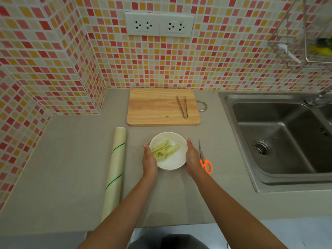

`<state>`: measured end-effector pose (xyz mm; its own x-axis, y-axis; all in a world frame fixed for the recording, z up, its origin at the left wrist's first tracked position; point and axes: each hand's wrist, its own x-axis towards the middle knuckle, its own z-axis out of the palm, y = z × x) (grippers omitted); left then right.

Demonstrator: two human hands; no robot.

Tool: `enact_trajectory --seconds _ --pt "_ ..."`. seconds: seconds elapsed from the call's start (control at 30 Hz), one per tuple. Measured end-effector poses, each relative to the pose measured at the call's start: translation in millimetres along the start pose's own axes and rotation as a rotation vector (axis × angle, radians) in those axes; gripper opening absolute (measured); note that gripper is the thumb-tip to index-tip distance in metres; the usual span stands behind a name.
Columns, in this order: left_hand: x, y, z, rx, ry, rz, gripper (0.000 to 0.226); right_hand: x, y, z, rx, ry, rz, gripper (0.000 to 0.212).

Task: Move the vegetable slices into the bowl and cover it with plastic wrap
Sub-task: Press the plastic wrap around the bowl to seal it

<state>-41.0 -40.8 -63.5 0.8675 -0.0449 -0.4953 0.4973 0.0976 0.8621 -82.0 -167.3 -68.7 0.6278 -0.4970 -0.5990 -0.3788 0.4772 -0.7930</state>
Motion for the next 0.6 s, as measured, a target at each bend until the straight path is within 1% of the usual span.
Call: enact_trajectory --seconds 0.13,0.27,0.37,0.43,0.47,0.53,0.57,0.6 --pt "0.9 1.6 -2.5 0.013 -0.014 -0.037 0.049 -8.0 -1.4 1.3 0.002 0.024 -0.045 0.051" --pt "6.4 8.9 -8.0 0.069 -0.062 -0.028 0.056 -15.7 -3.2 4.0 0.090 -0.067 -0.114 0.055" --pt "10.9 15.6 -14.1 0.062 -0.111 0.004 0.066 -19.7 -11.2 7.0 0.132 -0.111 -0.149 0.058" --pt "10.9 23.4 -17.7 0.034 -0.132 0.028 0.062 -22.2 -17.5 7.0 0.139 -0.126 -0.176 0.059" --pt "10.7 26.9 -20.0 0.004 -0.131 0.032 0.062 -22.5 -19.3 5.9 0.148 -0.125 -0.180 0.059" --pt "15.1 28.0 -27.9 -0.061 -0.146 0.009 0.070 -22.6 -19.4 2.7 0.153 -0.114 -0.175 0.061" --pt "16.7 26.4 -31.1 -0.062 -0.158 0.007 0.071 -22.9 -17.6 1.5 0.149 -0.119 -0.166 0.062" --pt "16.0 24.4 -32.5 -0.015 -0.167 0.020 0.069 -24.1 -15.1 0.5 0.143 -0.129 -0.156 0.063"
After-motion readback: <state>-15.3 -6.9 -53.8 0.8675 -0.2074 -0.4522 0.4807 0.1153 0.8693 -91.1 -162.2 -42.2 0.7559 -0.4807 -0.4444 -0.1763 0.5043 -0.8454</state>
